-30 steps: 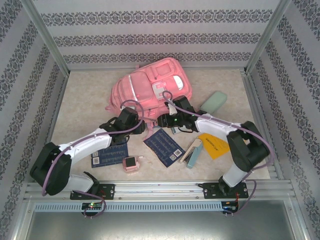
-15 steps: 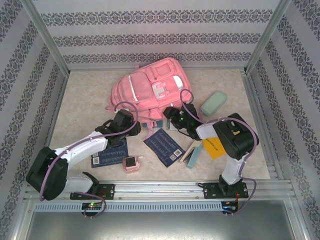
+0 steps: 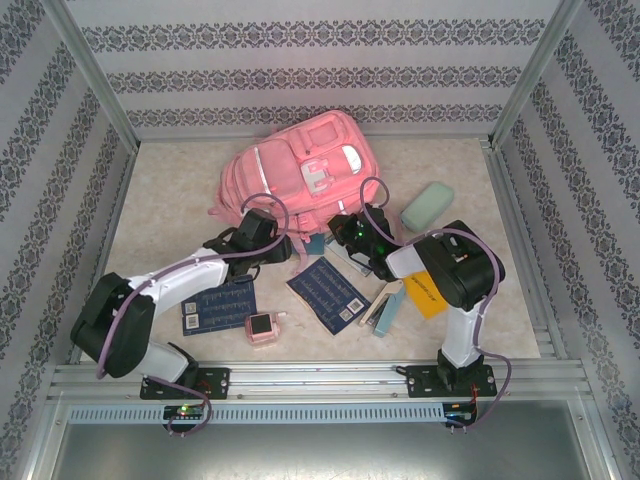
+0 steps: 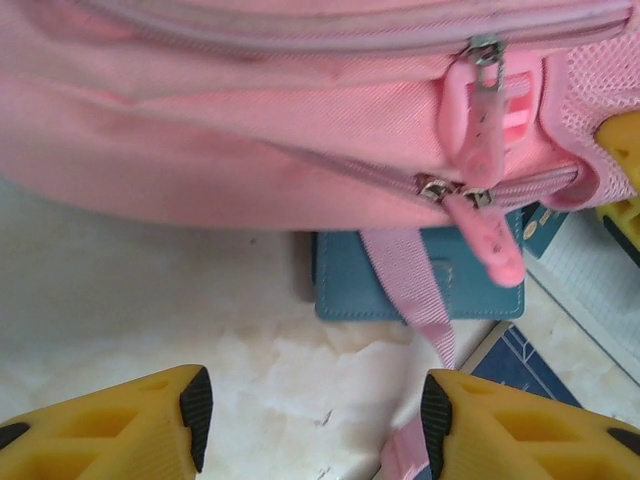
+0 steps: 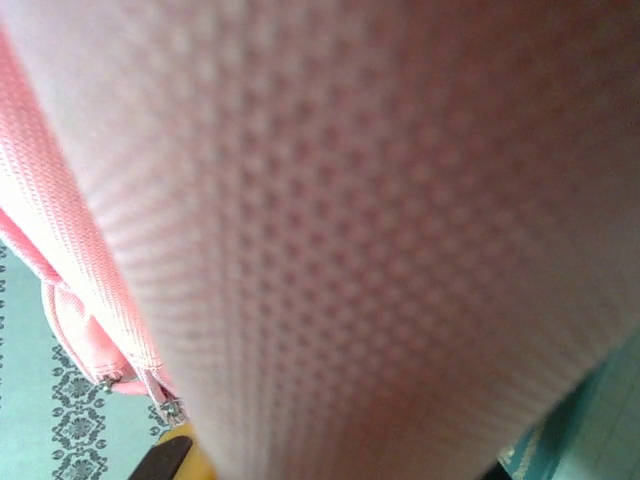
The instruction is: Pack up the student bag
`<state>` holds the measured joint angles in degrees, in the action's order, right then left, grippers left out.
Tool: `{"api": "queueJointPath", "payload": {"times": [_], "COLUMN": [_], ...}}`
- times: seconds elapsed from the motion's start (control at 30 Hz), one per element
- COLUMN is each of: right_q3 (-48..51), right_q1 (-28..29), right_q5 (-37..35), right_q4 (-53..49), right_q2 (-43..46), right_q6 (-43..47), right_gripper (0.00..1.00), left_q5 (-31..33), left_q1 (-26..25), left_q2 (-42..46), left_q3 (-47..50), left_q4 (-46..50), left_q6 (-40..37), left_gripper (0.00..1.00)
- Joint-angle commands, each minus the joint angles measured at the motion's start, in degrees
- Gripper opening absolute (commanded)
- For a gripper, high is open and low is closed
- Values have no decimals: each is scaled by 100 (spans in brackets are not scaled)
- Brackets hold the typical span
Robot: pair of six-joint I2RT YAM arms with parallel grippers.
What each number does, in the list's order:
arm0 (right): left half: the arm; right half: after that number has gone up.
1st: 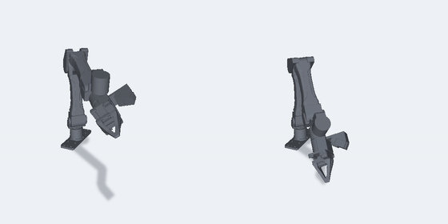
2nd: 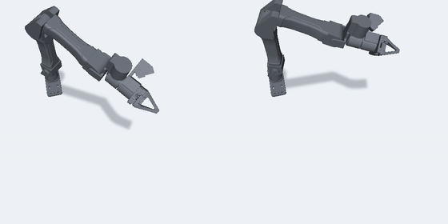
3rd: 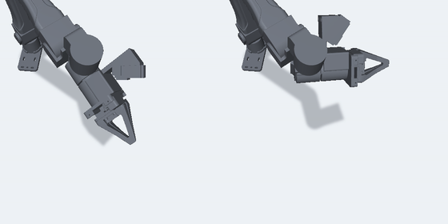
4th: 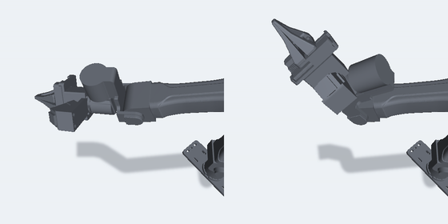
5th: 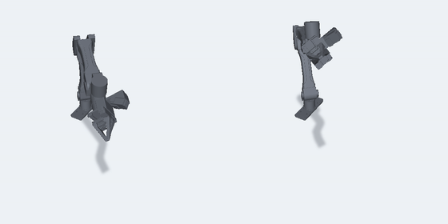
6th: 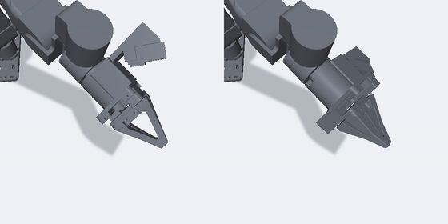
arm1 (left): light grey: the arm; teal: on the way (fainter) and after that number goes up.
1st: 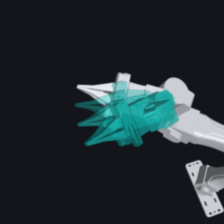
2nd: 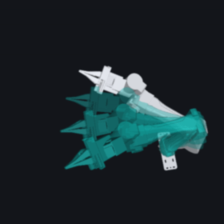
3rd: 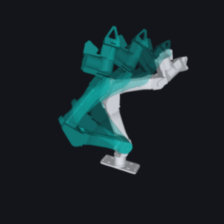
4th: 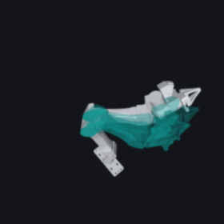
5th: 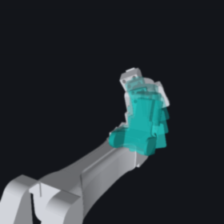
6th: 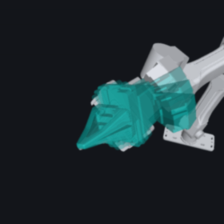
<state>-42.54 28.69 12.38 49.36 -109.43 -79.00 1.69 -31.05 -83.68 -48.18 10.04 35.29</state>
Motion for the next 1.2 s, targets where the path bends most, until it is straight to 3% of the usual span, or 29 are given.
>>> {"api": "queueJointPath", "payload": {"times": [0.0,0.17,0.4,0.57,0.77,0.9,1.03,1.17], "right_q3": [-63,-43,-105,-70,-18,1,18,19], "right_q1": [58,92,161,164,163,187,216,268], "right_q5": [-41,34,168,204,203,212,201,190], "right_q4": [184,182,-53,3,3,106,204,283], "right_q2": [283,295,411,464,579,589,572,554], "right_q6": [-107,-194,-74,-159,-211,-316,-409,-489], "right_gripper": [0,0,0,0,0,0,0,0], "left_q5": [50,-206,-200,-455,-629,-966,-1290,-1519], "left_q1": [-27,-25,-129,-148,-109,2,121,128], "left_q2": [-215,-533,-858,-1121,-431,8,-21,-365], "left_q3": [-291,-566,-1309,-1463,-775,-59,592,755], "left_q4": [40,-18,804,844,-151,-1392,-2817,-3537], "left_q6": [-189,-75,-349,-231,998,2160,3460,4106], "left_gripper": [61,64,63,62,57,57,56,50]}}
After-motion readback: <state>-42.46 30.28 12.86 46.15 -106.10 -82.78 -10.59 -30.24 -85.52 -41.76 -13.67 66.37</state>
